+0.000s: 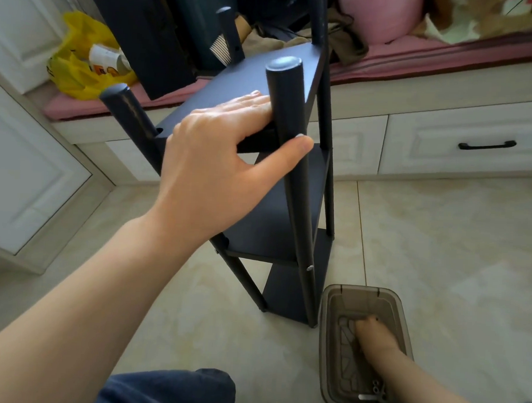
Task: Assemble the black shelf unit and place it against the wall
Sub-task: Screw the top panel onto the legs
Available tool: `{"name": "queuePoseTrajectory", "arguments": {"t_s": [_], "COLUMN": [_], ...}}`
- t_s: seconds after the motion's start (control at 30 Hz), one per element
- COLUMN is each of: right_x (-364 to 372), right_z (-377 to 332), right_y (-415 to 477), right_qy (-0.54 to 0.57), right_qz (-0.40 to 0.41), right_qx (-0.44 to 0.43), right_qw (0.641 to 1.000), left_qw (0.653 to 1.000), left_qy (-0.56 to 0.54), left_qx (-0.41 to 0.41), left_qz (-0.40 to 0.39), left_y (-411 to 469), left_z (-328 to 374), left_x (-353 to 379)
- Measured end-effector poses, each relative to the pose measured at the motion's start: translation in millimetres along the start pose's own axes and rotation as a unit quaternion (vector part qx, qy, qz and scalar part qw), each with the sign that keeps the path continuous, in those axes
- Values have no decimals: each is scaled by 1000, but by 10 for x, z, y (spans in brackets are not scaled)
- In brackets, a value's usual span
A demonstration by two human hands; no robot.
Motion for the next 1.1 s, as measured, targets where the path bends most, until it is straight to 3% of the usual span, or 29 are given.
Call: {"name": "queuePoseTrajectory", "arguments": {"t_s": [0.17, 0.3, 0.4, 0.57, 0.7, 0.8, 1.1], "right_x": [-305, -811, -1278, -2002, -2199, -2312, -2879], "right_z": [-92, -189, -268, -387, -454, -492, -1123], "right_y": [-160, -226, -347, -731, -950, -1071, -1155], "right_qy": [127, 310, 452, 672, 649, 667, 644], "right_qz": [8, 29, 89, 130, 169, 213, 234], "right_qx": [12, 17, 18, -18, -12, -7, -139], "right_qw": [992, 950, 888, 729, 742, 714, 715], "left_qw": [1000, 1000, 1000, 1000, 999, 999, 993], "left_qy": [-13, -7, 6, 27, 6, 0, -59], "left_qx": [2, -6, -5, -10, -27, -45, -101], "left_qz": [-5, 0, -10, -8, -20, -29, -3], "left_y": [-3, -22, -20, -29, -23, -13, -9], "left_z": [-29, -73, -85, -39, -89, -169, -603], "left_x": [-22, -59, -58, -96, -184, -271, -600]}}
Point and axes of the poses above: each hand's wrist, its own y-axis towards the middle knuckle, its own x-axis out of the palm, z = x × y, the point moved 4 cm from there along y, towards the middle knuckle, and after that the axes turned 6 degrees about -y, right-handed, at the moved point
